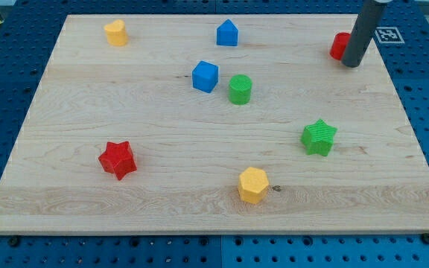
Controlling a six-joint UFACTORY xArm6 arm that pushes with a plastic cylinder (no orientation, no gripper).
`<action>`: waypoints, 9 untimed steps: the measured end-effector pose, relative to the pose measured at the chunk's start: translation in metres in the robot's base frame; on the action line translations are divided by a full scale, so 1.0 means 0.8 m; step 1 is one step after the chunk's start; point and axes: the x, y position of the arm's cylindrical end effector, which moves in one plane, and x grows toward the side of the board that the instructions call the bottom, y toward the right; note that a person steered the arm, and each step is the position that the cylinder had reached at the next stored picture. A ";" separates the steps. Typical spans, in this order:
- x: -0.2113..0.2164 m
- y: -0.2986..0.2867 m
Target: Push green circle below to the blue cube
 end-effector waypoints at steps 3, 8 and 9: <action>-0.010 -0.025; -0.042 -0.026; -0.042 -0.031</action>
